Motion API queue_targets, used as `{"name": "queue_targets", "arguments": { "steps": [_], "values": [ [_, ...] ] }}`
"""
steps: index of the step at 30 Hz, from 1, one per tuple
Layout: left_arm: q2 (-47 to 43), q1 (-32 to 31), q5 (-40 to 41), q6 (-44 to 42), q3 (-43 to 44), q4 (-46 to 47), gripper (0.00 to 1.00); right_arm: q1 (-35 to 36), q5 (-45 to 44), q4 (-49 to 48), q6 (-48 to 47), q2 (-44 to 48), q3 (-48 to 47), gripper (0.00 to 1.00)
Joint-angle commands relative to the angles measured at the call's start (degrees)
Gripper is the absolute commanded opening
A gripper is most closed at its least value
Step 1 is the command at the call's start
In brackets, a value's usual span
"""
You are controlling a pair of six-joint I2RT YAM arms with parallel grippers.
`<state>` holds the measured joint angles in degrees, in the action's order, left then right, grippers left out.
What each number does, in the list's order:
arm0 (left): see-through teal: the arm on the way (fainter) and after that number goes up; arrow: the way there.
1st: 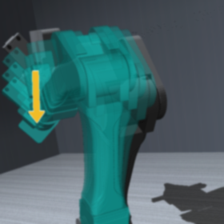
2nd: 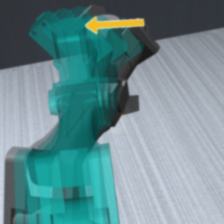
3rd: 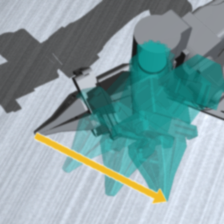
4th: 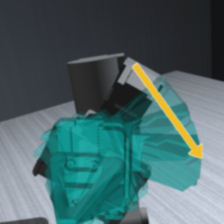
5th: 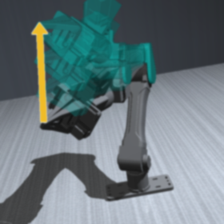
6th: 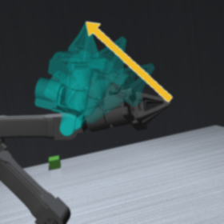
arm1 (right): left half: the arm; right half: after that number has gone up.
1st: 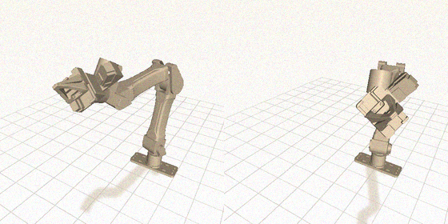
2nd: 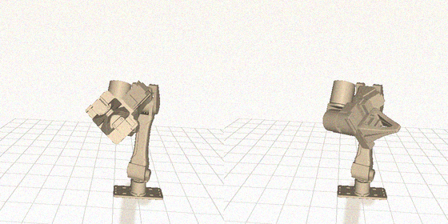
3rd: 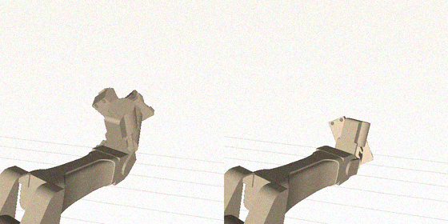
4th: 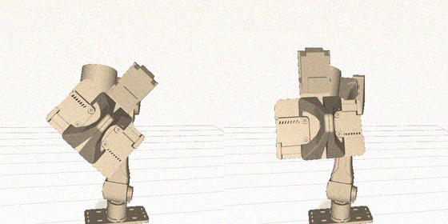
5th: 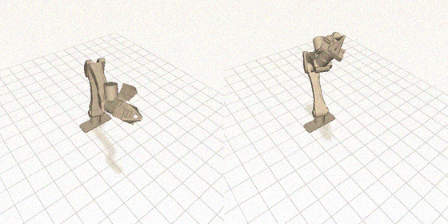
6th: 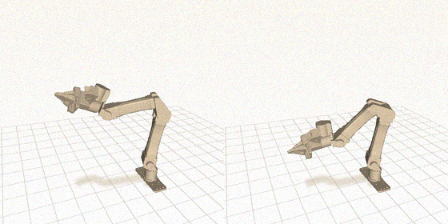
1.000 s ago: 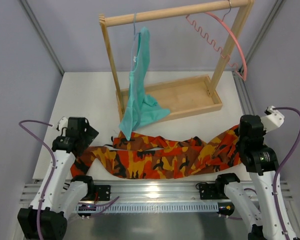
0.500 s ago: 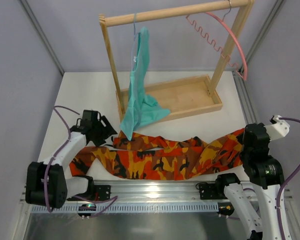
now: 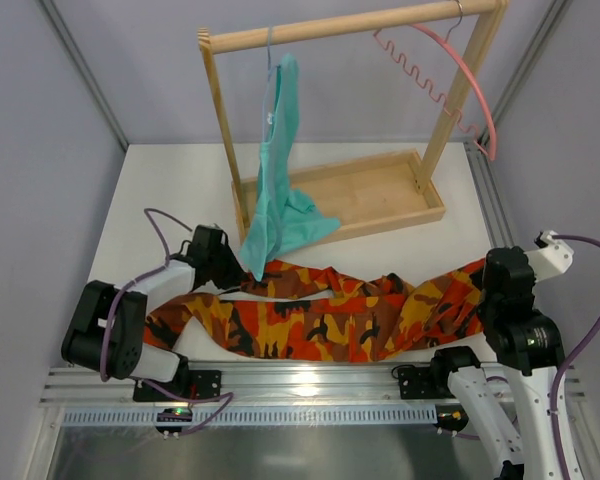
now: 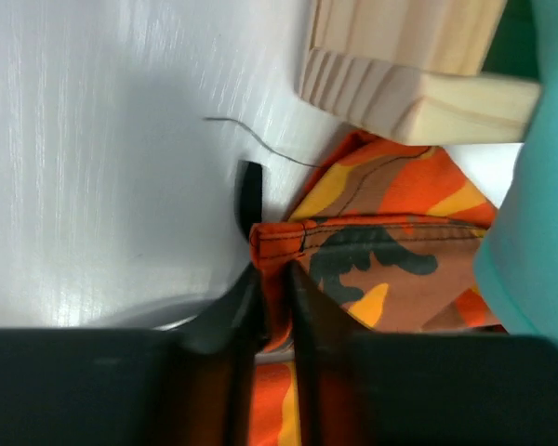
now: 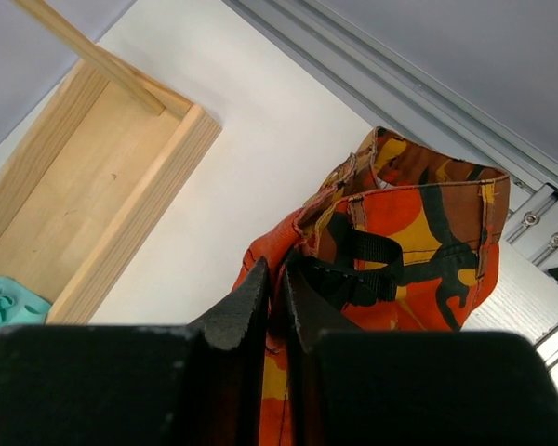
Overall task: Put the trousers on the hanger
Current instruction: Fold the trousers
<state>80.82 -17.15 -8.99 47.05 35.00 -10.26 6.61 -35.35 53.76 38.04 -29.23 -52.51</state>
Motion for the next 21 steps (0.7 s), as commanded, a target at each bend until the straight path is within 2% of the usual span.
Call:
{"name": "queue_targets", "arguments": {
  "steps": [1, 2, 3, 4, 5, 9, 12, 21],
  "values": [
    [2.2, -0.3, 1.8, 0.2, 0.9, -4.1, 0.12, -0.3, -2.3, 1.0, 0.0, -0.2, -2.1, 0.14],
    [1.9, -0.2, 5.5, -0.3, 3.2, -6.8, 0.04, -0.2, -2.6, 1.8, 0.2, -0.7, -4.2, 0.21],
    [0.4, -0.3, 8.1, -0.5, 4.5, -9.2, 0.00, -0.3, -3.1, 2.7, 0.4, -0.8, -5.2, 0.40],
    [-0.6, -0.2, 10.7, -0.5, 5.6, -14.1, 0.00, -0.2, -3.4, 4.2, 0.6, -1.0, -7.5, 0.49],
    [-1.9, -0.1, 14.7, -0.3, 7.5, -16.0, 0.00, -0.3, -3.5, 4.9, 1.1, -1.6, -8.6, 0.63],
    [-10.7, -0.2, 21.3, 0.1, 10.5, -21.8, 0.00, -0.3, -0.5, 6.1, 3.2, -2.7, -12.8, 0.66],
    [-13.7, 0.0, 26.9, 0.5, 12.6, -25.1, 0.00, -0.3, 2.8, 3.7, 4.1, -4.9, -12.5, 0.67],
    [-23.9, 2.7, 36.9, -2.0, 15.7, -28.7, 0.00, -0.2, 7.1, -5.0, 4.5, -15.2, -5.4, 0.63]
  ]
}}
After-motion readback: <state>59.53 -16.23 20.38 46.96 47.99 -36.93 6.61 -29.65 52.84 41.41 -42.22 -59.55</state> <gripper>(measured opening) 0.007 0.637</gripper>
